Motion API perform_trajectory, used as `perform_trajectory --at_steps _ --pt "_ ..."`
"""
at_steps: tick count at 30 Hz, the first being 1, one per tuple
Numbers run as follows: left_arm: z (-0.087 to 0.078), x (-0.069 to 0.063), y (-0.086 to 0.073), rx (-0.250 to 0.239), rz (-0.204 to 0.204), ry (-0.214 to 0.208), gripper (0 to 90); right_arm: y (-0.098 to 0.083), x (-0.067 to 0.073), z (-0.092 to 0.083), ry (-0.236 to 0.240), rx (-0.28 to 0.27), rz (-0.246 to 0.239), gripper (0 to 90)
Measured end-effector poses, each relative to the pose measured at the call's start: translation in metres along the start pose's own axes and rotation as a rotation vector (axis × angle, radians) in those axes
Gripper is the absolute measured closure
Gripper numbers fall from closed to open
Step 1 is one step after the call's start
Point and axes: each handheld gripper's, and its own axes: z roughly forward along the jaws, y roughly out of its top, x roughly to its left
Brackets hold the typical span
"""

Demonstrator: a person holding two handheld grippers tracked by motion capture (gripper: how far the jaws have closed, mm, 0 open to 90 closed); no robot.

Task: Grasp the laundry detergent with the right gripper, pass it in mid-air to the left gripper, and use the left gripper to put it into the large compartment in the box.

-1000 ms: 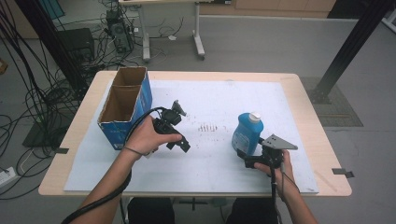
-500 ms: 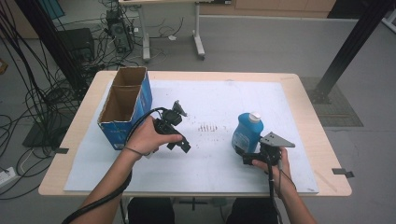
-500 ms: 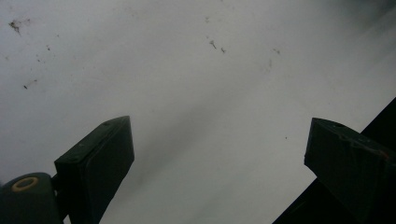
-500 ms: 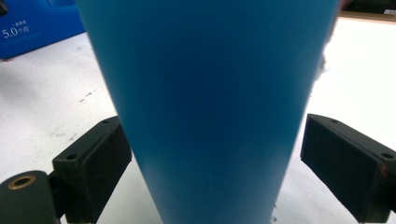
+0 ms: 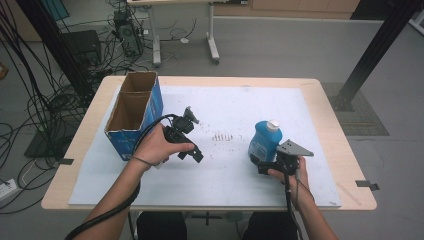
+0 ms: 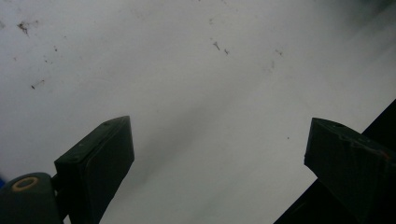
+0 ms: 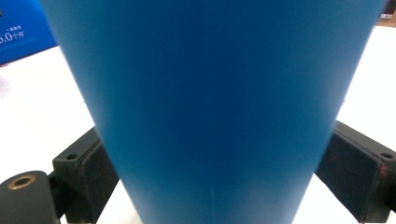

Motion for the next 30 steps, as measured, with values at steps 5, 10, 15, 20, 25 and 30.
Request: perform_trajectory --at_steps 5,10,15,20,25,30 --pt "0.0006 0.0007 -0.0004 0.0 -0.001 -0.002 8.6 0.002 0.0 0.0004 -0.001 -0.005 -0.003 8.1" --pt "0.0011 0.0008 -0.0007 -0.001 -0.001 -0.002 8.6 0.0022 0.0001 0.0004 0.001 -0.003 -0.004 8.1" --pt "0.0006 0.0008 -0.0006 -0.001 0.0 0.0 8.6 0.002 0.0005 -0.0001 0.004 -0.002 -0.005 8.1" --pt "-0.0002 -0.0007 -0.0001 -0.003 0.002 0.001 8.6 0.0021 -0.0004 -0.0011 0.001 -0.004 -0.001 8.1" --pt "-0.0004 -0.0023 0.0004 -0.002 0.006 0.007 8.6 0.0021 -0.001 -0.0018 0.0 -0.006 -0.001 8.1" --pt "-0.0015 -0.0025 0.0012 -0.004 0.007 0.008 8.7 0.0024 -0.0008 -0.0026 0.002 -0.011 0.0 8.1"
